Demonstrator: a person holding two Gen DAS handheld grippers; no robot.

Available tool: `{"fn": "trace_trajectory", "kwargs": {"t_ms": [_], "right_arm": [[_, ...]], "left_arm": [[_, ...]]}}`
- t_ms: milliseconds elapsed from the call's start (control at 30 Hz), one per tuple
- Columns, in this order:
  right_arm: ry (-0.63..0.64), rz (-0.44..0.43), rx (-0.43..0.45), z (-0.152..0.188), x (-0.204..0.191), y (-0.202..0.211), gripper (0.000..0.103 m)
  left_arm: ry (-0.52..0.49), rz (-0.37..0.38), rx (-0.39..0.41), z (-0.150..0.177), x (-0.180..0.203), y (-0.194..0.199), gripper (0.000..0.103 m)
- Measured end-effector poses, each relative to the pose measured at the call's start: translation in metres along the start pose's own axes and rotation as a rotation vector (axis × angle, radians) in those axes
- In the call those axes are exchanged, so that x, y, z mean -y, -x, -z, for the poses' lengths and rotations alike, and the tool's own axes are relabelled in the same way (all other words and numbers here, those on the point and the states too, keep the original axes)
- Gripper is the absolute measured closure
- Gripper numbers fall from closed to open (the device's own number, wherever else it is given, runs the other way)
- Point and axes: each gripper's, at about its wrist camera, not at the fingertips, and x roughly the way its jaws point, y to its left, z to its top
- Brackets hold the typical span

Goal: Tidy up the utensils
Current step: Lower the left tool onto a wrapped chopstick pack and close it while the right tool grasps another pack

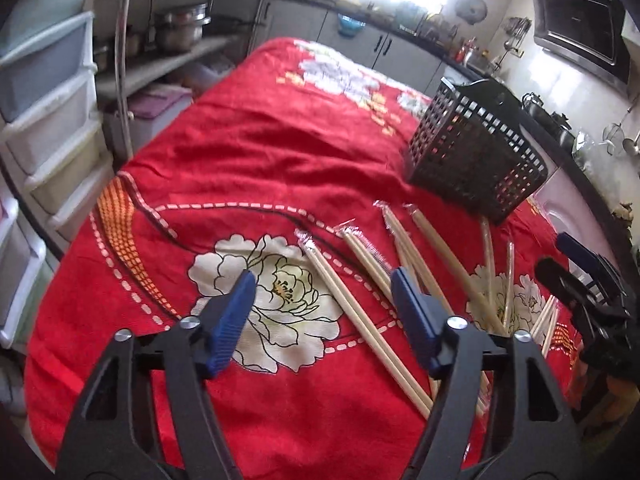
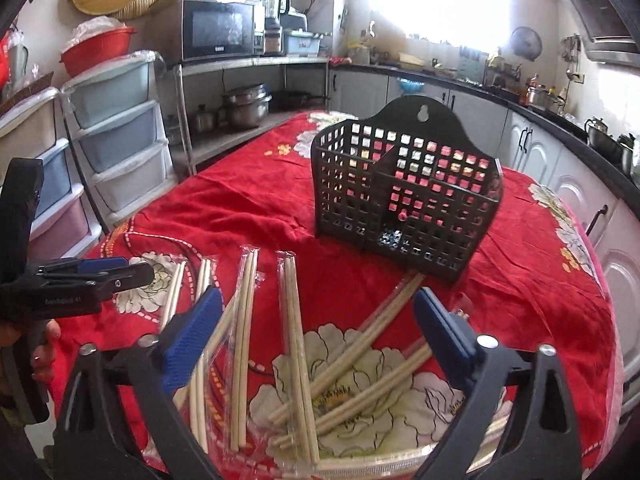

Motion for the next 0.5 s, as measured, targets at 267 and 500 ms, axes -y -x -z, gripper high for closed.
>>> {"fn": "trace_trajectory", "kwargs": {"t_ms": [267, 500], "right_arm": [[0.045, -0.055, -0.109, -0.016, -0.008, -0.044, 0.047], [0.036, -0.112, -0.239, -0.024, -0.009, -0.093, 0.064]], "left_arm": [[0.051, 0.052, -0.103, -0.009, -0.008, -0.026, 0.068], [0.106, 0.066, -0.152, -0.017, -0.016, -0.040, 0.074]]}}
